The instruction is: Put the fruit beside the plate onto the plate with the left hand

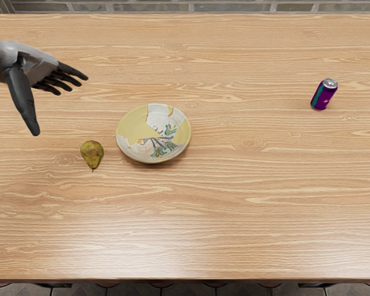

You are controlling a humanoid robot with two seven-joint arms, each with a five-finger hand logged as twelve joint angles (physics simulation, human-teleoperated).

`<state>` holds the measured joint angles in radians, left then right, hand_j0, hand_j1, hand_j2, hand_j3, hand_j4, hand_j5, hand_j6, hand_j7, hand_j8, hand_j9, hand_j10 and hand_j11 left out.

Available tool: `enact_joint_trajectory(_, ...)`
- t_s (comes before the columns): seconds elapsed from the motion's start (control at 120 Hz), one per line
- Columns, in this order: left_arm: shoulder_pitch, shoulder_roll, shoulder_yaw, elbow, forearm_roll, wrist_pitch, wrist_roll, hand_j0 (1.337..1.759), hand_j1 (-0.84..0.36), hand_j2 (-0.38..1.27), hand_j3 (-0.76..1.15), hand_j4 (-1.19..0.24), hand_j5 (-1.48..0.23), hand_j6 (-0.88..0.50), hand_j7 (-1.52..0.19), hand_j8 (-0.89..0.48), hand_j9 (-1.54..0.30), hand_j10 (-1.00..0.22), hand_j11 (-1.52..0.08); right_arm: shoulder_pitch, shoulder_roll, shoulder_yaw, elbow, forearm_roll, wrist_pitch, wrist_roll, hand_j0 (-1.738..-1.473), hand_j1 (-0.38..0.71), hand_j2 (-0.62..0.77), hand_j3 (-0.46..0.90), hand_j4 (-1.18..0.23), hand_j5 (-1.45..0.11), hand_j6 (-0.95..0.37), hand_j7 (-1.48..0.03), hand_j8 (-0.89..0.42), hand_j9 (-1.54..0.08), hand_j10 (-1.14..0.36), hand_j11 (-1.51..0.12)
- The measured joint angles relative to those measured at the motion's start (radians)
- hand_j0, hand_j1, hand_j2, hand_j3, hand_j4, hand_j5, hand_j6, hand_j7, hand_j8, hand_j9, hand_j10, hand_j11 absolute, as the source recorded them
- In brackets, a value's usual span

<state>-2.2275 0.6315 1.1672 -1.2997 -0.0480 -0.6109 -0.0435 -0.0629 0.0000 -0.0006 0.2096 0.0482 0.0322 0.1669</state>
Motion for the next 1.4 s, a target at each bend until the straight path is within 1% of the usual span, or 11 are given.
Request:
enact_joint_trajectory(0.475,0.016,-0.001,-0.001,0.008,0.018,0.000,0.000,1.658,0.34,0.00,0.00,-0.01,-0.01,-0.01,-0.01,-0.01,-0.01,-0.01,-0.01,-0.005,0.000,-0.001,-0.006,0.001,0.000,-0.001,-1.658,-0.34,0.00,0.00,-0.01,-0.01,-0.01,-0.01,-0.01,-0.01,-0.01,-0.01)
enact_joint_trajectory(0.625,0.018,-0.044,0.005,0.017,0.033,0.000,0.000,1.658,0.34,0.00,0.00,-0.01,-0.01,-0.01,-0.01,-0.01,-0.01,-0.01,-0.01,-0.005,0.000,-0.001,-0.006,0.001,0.000,-0.001,-1.658,-0.34,0.00,0.00,-0.01,-0.01,-0.01,-0.01,-0.01,-0.01,-0.01,-0.01)
enact_joint_trajectory(0.658,0.002,-0.048,0.013,0.010,0.037,0.000,0.000,1.658,0.34,0.00,0.00,-0.01,-0.01,-0.01,-0.01,-0.01,-0.01,-0.01,-0.01,-0.005,0.000,-0.001,-0.006,0.001,0.000,-0.001,-1.658,-0.34,0.00,0.00,-0.01,-0.01,-0.01,-0.01,-0.01,-0.01,-0.01,-0.01)
enact_joint_trajectory(0.717,-0.072,-0.048,0.046,-0.015,0.048,0.000,0.001,1.658,0.34,0.00,0.00,-0.01,-0.01,-0.01,-0.01,-0.01,-0.01,-0.01,-0.01,-0.005,0.000,-0.001,-0.006,0.001,0.000,-0.001,-1.658,-0.34,0.00,0.00,-0.01,-0.01,-0.01,-0.01,-0.01,-0.01,-0.01,-0.01)
enact_joint_trajectory(0.825,-0.084,-0.106,0.084,-0.110,0.050,0.009,0.001,1.658,0.34,0.00,0.00,-0.01,-0.01,-0.01,-0.01,-0.01,-0.01,-0.01,-0.01,-0.005,0.000,-0.001,-0.006,0.001,0.000,-0.001,-1.658,-0.34,0.00,0.00,-0.01,-0.01,-0.01,-0.01,-0.01,-0.01,-0.01,-0.01)
enact_joint_trajectory(0.875,-0.087,-0.118,0.092,-0.142,0.045,0.068,0.001,1.658,0.34,0.00,0.00,-0.01,-0.01,-0.01,-0.01,-0.01,-0.01,-0.01,-0.01,-0.005,0.000,-0.001,-0.006,0.001,0.000,-0.001,-1.658,-0.34,0.00,0.00,-0.01,-0.01,-0.01,-0.01,-0.01,-0.01,-0.01,-0.01)
enact_joint_trajectory(0.975,-0.074,-0.183,0.102,-0.213,-0.025,0.317,0.011,1.658,0.34,0.00,0.00,-0.01,-0.01,-0.01,-0.01,-0.01,-0.01,-0.01,-0.01,-0.005,0.000,-0.001,-0.006,0.001,0.000,-0.001,-1.658,-0.34,0.00,0.00,-0.01,-0.01,-0.01,-0.01,-0.01,-0.01,-0.01,-0.01)
enact_joint_trajectory(1.067,-0.071,-0.215,0.102,-0.246,-0.104,0.477,0.063,1.658,0.34,0.00,0.00,-0.01,-0.01,-0.01,-0.01,-0.01,-0.01,-0.01,-0.01,-0.005,0.000,-0.001,-0.006,0.001,0.000,-0.001,-1.658,-0.34,0.00,0.00,-0.01,-0.01,-0.01,-0.01,-0.01,-0.01,-0.01,-0.01)
enact_joint_trajectory(1.183,-0.004,-0.280,0.086,-0.263,-0.159,0.623,0.141,1.658,0.34,0.00,0.00,-0.01,-0.01,-0.01,-0.01,-0.01,-0.01,-0.01,-0.01,-0.005,0.000,-0.001,-0.006,0.001,0.000,-0.001,-1.658,-0.34,0.00,0.00,-0.01,-0.01,-0.01,-0.01,-0.01,-0.01,-0.01,-0.01)
enact_joint_trajectory(1.267,0.061,-0.313,0.068,-0.276,-0.173,0.725,0.165,1.658,0.34,0.00,0.00,-0.01,-0.01,-0.01,-0.01,-0.01,-0.01,-0.01,-0.01,-0.005,0.000,-0.001,-0.006,0.001,0.000,-0.001,-1.658,-0.34,0.00,0.00,-0.01,-0.01,-0.01,-0.01,-0.01,-0.01,-0.01,-0.01)
enact_joint_trajectory(1.4,0.076,-0.333,0.028,-0.346,-0.182,0.955,0.179,1.658,0.34,0.00,0.00,-0.01,-0.01,-0.01,-0.01,-0.01,-0.01,-0.01,-0.01,-0.005,0.000,-0.001,-0.006,0.001,0.000,-0.001,-1.658,-0.34,0.00,0.00,-0.01,-0.01,-0.01,-0.01,-0.01,-0.01,-0.01,-0.01)
